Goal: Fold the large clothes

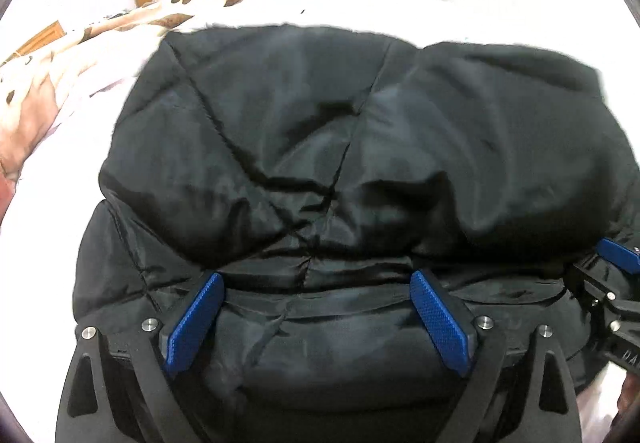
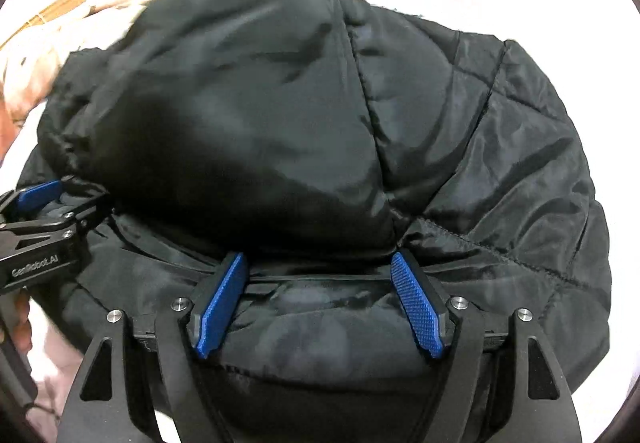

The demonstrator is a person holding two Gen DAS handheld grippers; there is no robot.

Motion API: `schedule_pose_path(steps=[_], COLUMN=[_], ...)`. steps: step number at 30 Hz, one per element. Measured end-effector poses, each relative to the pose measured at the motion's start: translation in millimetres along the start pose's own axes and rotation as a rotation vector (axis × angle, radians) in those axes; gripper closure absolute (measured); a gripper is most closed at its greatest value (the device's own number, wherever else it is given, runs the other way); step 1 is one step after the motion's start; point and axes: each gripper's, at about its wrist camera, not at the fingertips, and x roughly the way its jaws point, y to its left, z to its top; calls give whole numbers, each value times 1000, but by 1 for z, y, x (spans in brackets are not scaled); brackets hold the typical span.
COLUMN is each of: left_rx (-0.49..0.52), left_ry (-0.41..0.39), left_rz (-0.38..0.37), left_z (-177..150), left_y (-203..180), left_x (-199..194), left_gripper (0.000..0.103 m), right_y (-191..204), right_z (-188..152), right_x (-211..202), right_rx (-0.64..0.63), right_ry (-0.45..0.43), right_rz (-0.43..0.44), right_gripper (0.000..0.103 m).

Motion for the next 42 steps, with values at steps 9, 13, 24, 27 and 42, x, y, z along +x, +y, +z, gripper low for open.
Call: schedule_pose_path(steps=[9,13,24,27,42], left_rx=[8,-10,-44,-40,-14], left_ry=[-42,19,88,96,64], left_rz=[154,121,87,90,-52], left_z=[-5,-18,-21,-18,13], left_y=[50,59,74,74,112], left_x=[-31,-2,28,23,-28], left_gripper=[9,8,0,0,0], right_y=[-77,-95,-100,-101,-148], right_z=[-5,-19,-27,-25,-20], right_x=[-51,-16,20,15,-52], right_rx=[104,131,144,143,129], right_ry=[-92,5,33,44,16], right_rz=[-166,-141,-131,-134,-20], right_gripper=[29,25,18,18,16])
